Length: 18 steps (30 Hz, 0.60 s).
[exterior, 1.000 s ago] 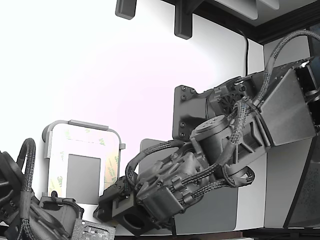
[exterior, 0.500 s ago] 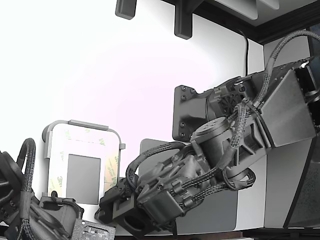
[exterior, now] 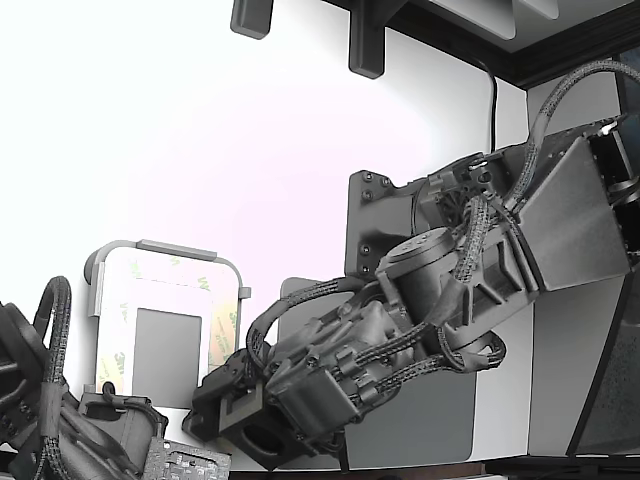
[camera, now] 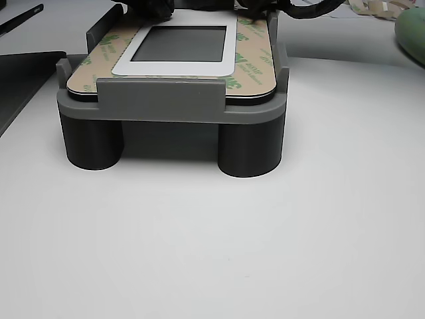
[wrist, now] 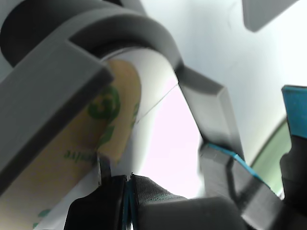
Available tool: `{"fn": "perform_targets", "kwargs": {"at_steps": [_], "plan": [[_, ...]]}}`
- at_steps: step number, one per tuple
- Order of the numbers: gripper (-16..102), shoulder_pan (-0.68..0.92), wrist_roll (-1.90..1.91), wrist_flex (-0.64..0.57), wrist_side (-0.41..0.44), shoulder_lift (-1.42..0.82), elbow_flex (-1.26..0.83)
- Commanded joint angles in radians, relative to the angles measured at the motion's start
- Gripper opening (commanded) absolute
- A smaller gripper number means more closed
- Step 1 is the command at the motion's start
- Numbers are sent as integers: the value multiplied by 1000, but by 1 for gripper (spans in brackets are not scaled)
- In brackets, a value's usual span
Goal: Peel off protective film from adhesive tape.
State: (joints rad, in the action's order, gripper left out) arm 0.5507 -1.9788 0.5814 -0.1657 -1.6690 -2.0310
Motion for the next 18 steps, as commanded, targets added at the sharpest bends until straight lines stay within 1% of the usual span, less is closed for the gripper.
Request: {"fn": "perform_targets", "kwargs": {"at_steps": [1,4,11,12,13,15,16,17,18], "plan": [[-8,-17,-5,3,5,-14,25],[-8,-17,-5,15,8,-14,37],[-7,-20,-5,89,26,-35,91],[-5,-26,-6,104,26,-43,101],[0,-34,-6,118,23,-54,106],[19,-49,-11,133,23,-106,91],[33,-60,-14,144,23,-141,75],[53,-67,-12,160,26,-187,55],[100,-78,-6,176,28,-236,35]]}}
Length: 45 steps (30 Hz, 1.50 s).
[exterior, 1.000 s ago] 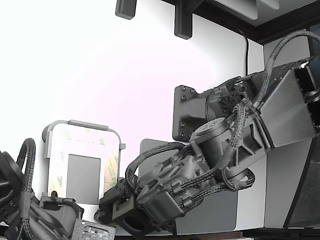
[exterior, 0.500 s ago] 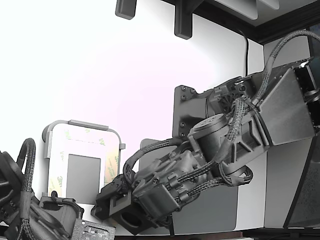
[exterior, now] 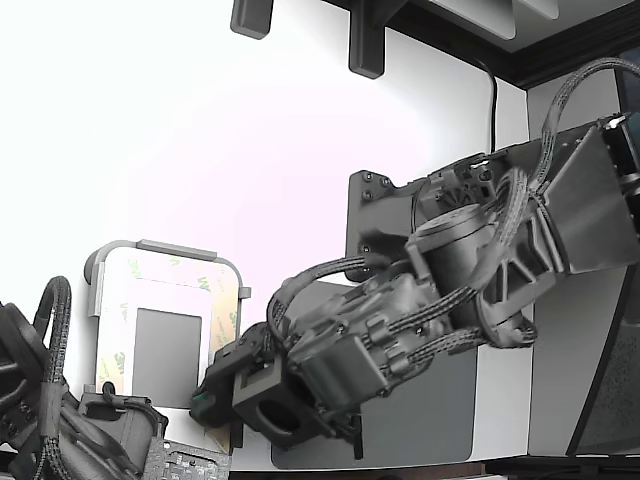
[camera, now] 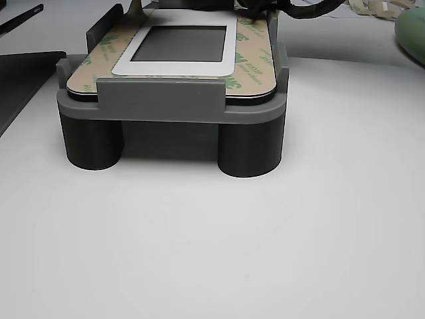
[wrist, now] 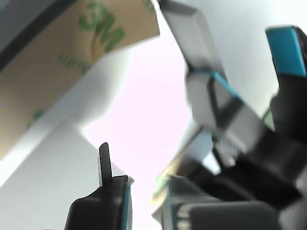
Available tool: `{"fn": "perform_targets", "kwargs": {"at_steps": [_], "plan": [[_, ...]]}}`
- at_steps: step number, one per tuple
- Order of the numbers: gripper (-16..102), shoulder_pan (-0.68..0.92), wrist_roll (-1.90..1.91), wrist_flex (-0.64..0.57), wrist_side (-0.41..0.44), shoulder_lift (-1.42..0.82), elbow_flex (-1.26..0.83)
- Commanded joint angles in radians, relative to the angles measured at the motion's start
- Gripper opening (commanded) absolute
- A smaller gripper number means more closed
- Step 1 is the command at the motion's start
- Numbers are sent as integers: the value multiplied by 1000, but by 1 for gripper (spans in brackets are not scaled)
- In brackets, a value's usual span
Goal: Peel off protective film from adhesive tape.
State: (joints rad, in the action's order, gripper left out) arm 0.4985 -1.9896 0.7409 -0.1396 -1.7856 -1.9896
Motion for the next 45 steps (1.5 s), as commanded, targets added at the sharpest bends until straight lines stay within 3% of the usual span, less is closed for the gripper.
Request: {"fn": "perform_targets", "kwargs": {"at_steps": [1,3,7,14,16,19,22,24,25,26,28,32,41,44,45], "plan": [[89,-37,11,35,8,-172,-28],[100,-51,37,112,25,-265,-54],[96,-54,138,267,74,-411,-86],[99,-91,229,293,51,-614,-173],[95,-118,313,308,54,-652,-193],[94,-232,411,222,-64,-755,-296],[87,-290,615,172,-104,-879,-368],[80,-397,842,104,-209,-968,-425],[84,-425,1034,35,-196,-1020,-468],[100,-439,1250,-17,-129,-1074,-509],[100,-503,1620,-35,5,-1169,-578],[100,-624,1945,120,100,-1163,-549],[100,-673,2103,250,133,-1169,-584],[96,-672,2057,225,75,-1160,-644],[100,-672,2054,221,67,-1154,-644]]}}
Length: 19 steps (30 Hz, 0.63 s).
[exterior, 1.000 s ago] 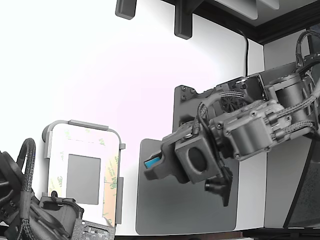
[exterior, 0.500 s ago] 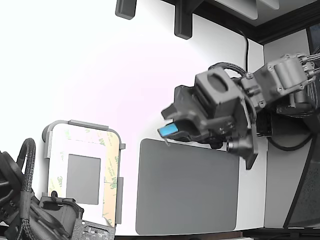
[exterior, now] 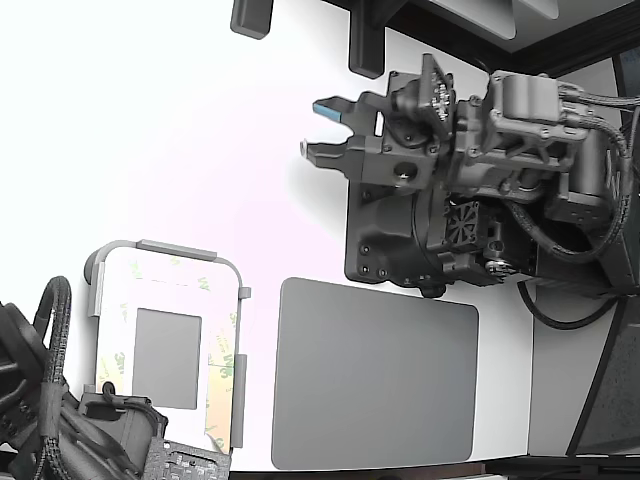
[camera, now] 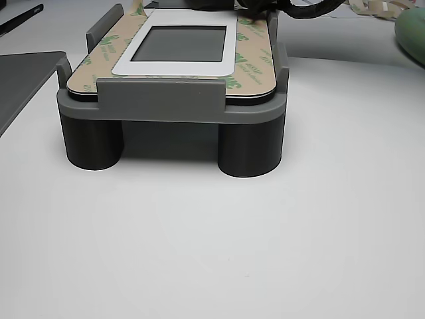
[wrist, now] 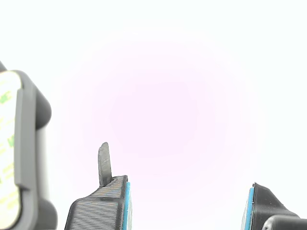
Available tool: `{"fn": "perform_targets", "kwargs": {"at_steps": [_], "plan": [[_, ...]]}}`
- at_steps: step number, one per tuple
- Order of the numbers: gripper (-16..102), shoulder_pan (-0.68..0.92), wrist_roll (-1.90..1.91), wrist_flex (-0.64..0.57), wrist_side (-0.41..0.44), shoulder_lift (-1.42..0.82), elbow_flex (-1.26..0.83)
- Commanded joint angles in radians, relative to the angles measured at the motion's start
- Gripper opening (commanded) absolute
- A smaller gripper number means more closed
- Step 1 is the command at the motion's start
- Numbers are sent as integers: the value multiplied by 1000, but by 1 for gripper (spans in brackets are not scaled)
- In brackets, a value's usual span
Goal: Peel off protective film from adhesive tape.
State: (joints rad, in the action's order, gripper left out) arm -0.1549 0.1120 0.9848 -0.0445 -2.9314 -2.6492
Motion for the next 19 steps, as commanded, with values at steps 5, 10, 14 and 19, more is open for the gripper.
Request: {"fn": "perform_targets", "kwargs": {"at_steps": [5,10,14,19], "plan": [[100,-18,-87,-23,-91,-25,11],[100,-18,-78,-23,-77,-25,11],[100,-18,-77,-23,-75,-25,11],[100,-18,-77,-23,-75,-25,11]]}}
